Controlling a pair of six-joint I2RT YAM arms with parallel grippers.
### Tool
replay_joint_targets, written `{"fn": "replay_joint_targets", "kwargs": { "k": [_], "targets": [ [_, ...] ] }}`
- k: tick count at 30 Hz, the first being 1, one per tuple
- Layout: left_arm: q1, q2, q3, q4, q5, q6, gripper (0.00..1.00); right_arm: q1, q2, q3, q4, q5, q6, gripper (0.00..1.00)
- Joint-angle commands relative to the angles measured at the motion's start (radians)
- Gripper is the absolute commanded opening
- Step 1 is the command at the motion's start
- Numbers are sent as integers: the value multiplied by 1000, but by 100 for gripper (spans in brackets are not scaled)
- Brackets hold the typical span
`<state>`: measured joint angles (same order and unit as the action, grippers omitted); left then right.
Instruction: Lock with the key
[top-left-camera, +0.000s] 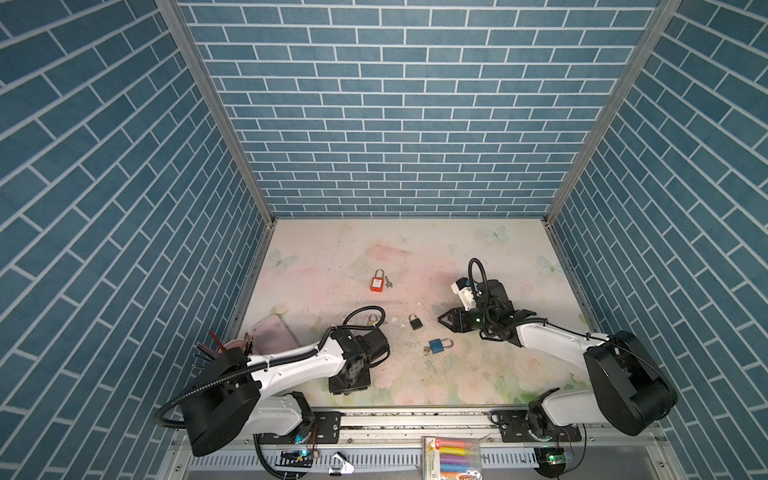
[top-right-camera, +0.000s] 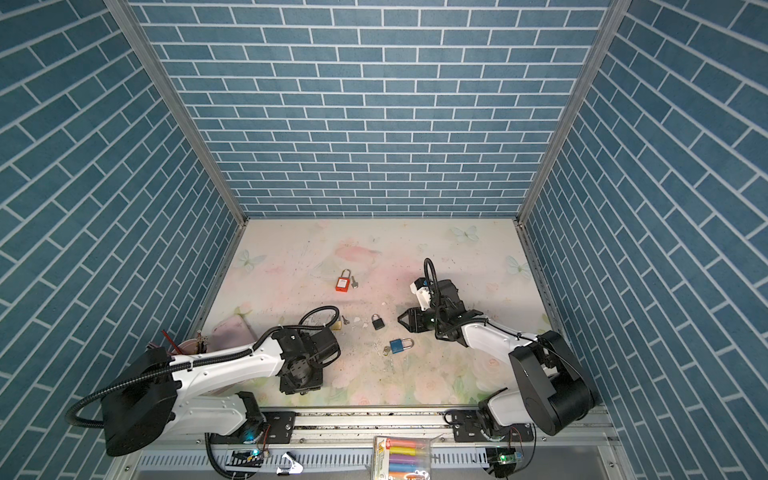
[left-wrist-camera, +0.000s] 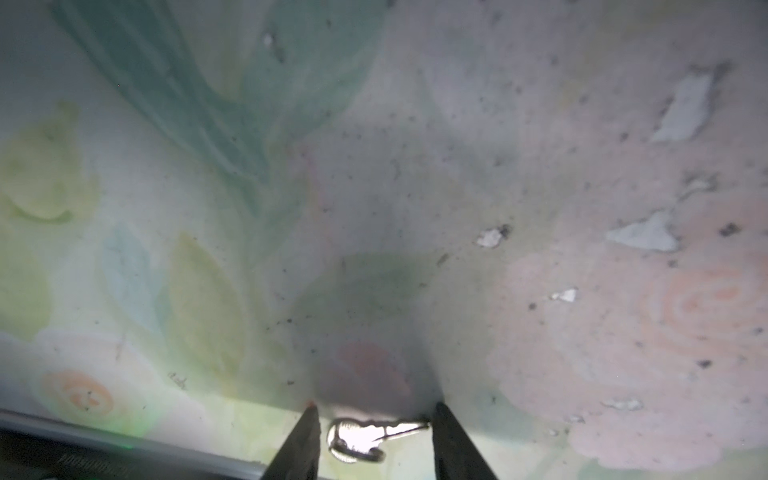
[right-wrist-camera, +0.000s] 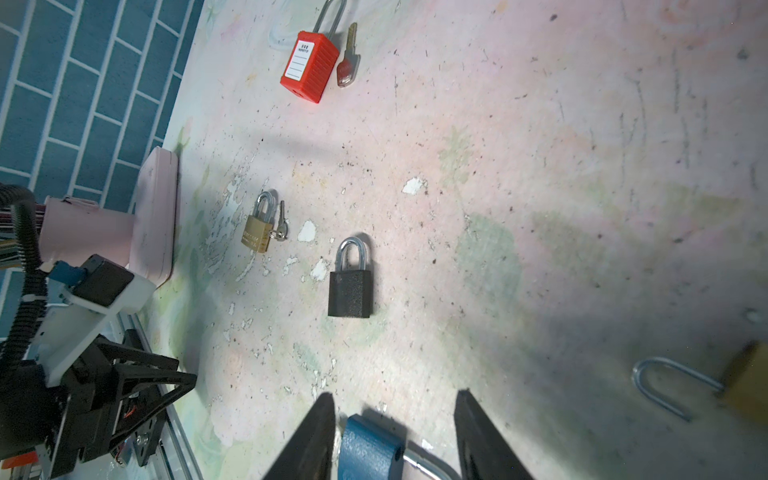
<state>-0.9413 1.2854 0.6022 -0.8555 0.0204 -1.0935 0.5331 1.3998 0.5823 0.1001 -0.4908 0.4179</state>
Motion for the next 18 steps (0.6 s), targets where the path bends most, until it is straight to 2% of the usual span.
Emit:
{"fn": "replay_joint_targets", "kwargs": {
  "k": [1, 8, 18],
  "targets": [
    [-5, -8, -32, 23, -17, 64, 40, 10, 20, 32, 9, 17, -19, 48],
    [-5, -41, -81, 100, 18, 45, 35, 20, 36, 51, 1, 28, -22, 48],
    [-6, -1, -75, 192, 30, 13, 30, 25, 31, 46, -5, 40, -24, 47]
  ]
}}
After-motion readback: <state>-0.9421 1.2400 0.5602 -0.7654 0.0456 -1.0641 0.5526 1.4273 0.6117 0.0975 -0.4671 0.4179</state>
